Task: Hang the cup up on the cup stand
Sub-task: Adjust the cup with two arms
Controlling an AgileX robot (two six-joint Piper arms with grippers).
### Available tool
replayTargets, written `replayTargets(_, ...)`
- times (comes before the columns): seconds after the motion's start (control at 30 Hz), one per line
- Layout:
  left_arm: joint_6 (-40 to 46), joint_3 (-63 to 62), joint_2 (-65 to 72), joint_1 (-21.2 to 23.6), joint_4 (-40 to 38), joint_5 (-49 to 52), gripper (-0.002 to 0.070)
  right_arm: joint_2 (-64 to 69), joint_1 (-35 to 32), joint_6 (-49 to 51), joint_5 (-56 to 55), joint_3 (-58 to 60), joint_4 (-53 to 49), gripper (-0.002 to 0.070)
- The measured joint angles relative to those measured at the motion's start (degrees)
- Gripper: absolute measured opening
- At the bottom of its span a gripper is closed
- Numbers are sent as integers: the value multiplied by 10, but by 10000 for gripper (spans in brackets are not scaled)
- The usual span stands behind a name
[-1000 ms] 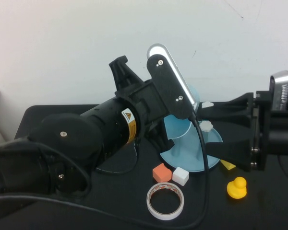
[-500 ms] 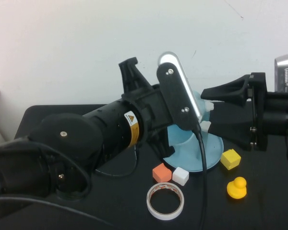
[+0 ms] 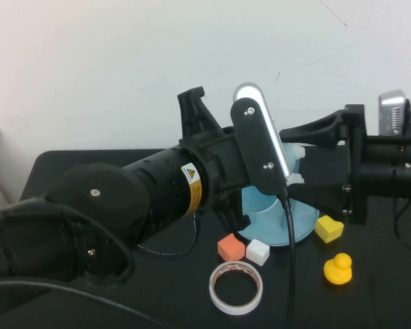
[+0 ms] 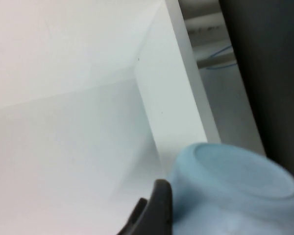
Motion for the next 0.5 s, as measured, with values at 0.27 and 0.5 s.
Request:
replayTargets(0.27,0,0,1,0,0,-2,6,7,29,35,-9,-21,5,693)
replayTargets(0.5,1,0,1,0,0,0,6,8,53,36,-44,-32,5,693)
